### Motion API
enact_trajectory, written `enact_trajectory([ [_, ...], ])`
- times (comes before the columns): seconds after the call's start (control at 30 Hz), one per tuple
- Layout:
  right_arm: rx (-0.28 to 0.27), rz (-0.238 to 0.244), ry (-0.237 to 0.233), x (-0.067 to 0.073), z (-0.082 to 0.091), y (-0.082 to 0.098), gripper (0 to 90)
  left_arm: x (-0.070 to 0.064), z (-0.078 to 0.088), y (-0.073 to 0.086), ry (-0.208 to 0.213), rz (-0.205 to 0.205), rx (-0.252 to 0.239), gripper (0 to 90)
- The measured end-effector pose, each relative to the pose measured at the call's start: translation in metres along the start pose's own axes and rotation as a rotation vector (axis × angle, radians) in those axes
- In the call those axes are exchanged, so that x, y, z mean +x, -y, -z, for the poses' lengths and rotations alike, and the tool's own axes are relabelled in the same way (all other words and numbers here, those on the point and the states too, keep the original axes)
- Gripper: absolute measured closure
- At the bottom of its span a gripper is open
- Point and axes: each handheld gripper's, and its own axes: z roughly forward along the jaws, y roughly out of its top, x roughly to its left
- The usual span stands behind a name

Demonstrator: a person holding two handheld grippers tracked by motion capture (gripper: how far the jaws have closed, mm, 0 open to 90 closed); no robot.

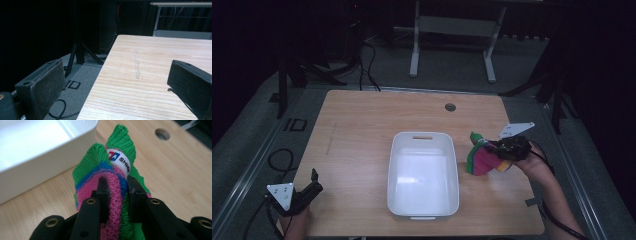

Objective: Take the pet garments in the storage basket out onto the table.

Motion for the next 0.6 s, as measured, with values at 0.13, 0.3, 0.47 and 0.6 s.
enact_trajectory([
  [0.13, 0.021, -0.016, 0.007, -0.001, -0.022, 0.01, 75.0, 0.0, 0.0, 0.0, -0.001, 0.0, 0.0, 1.9],
  [0.3, 0.042, -0.025, 0.009, 0.001, -0.04, 0.018, 75.0, 0.0, 0.0, 0.0, -0.002, 0.0, 0.0, 1.9],
  [0.47, 0.038, -0.051, -0.009, 0.002, -0.051, 0.028, 74.9, 0.0, 0.0, 0.0, -0.002, 0.0, 0.0, 1.9],
  [0.6, 0.058, -0.057, -0.031, 0.007, -0.065, 0.034, 74.8, 0.0, 0.0, 0.0, -0.002, -0.001, -0.001, 1.9],
])
